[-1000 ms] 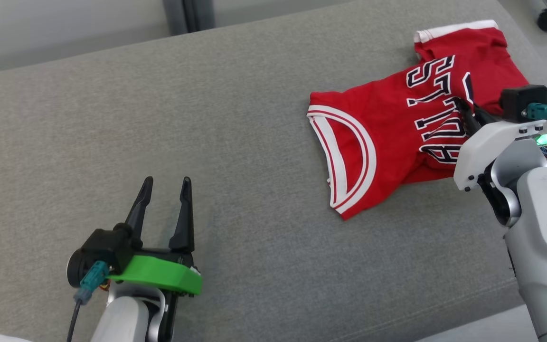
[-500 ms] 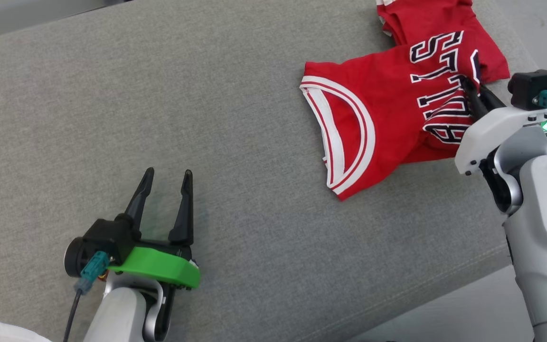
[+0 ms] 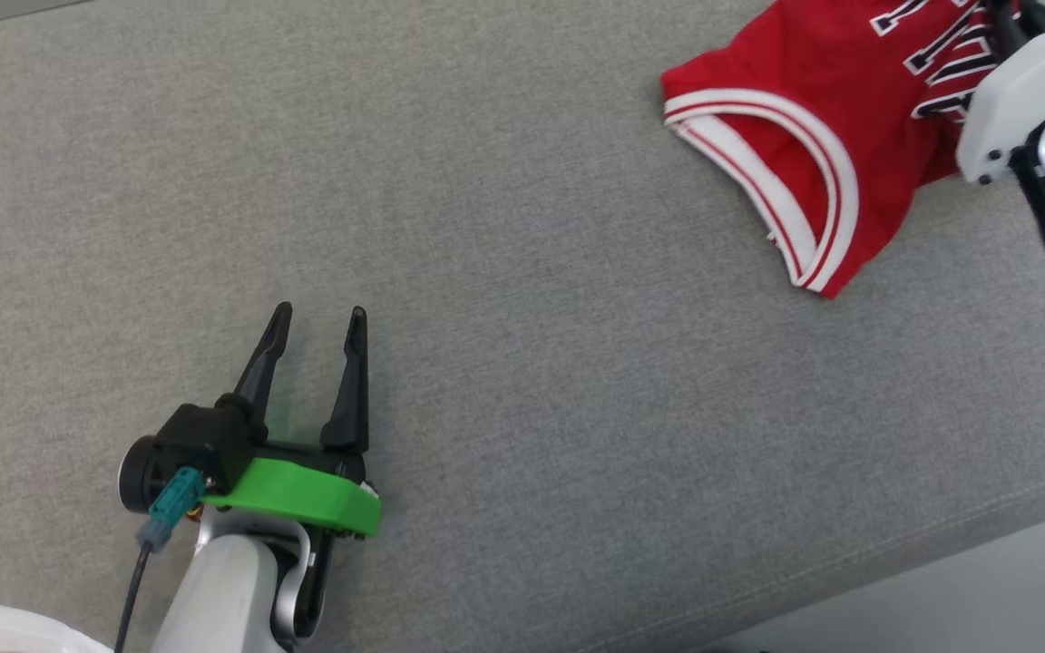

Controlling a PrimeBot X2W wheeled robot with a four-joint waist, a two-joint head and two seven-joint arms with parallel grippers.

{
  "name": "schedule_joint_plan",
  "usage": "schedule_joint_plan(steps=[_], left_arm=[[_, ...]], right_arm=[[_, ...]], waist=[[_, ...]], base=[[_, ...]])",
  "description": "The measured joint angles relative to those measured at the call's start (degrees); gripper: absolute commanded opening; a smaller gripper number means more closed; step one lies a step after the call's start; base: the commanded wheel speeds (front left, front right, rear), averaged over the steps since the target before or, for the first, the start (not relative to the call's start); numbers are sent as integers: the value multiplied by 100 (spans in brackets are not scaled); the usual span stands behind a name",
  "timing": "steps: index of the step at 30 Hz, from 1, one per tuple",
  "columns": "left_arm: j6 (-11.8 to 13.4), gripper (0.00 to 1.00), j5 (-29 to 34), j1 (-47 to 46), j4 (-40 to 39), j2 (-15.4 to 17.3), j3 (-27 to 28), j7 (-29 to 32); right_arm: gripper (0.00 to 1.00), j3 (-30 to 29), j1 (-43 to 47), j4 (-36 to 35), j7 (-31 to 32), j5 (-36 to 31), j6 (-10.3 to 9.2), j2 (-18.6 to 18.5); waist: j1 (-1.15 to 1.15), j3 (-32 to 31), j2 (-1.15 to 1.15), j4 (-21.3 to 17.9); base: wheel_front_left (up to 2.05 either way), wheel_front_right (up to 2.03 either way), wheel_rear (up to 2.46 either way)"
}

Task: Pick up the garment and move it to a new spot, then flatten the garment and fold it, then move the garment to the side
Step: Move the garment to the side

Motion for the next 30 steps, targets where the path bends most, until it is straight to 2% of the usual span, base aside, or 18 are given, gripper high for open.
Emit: schedule_joint_plan(steps=[7,11,12,13,14,18,22,30], left_arm=[[-4,100,1,-25,-21,-25,-40,0],[-5,100,20,-25,-21,-27,-52,0],[-5,100,25,-25,-20,-27,-53,0],[-5,100,26,-25,-22,-25,-63,0],[-5,100,27,-26,-22,-24,-62,0],[-5,100,34,-31,-22,-16,-79,0],[-7,100,33,-30,-14,-7,-64,0],[-7,100,33,40,48,14,-14,0]], right_arm=[[0,-453,-276,294,111,-230,0,-742],[0,-859,-275,523,134,-390,0,-900],[9,-989,-261,588,60,-443,0,-902],[39,-1172,-249,651,-51,-525,0,-899],[100,-1292,-233,712,-125,-617,0,-899],[100,-1745,-36,1087,-377,-1134,-1,-845],[100,-2031,41,1301,-576,-1366,0,-675],[100,-1860,32,1411,-1050,-1534,0,-367]], waist=[[0,115,0,299],[0,186,0,464],[0,207,0,501],[0,230,0,538],[0,248,0,564],[0,304,0,682],[0,265,0,727],[0,71,0,642]], base=[[0,0,0],[0,0,0],[0,0,0],[0,0,0],[0,0,0],[0,0,0],[0,0,0],[0,0,0]])
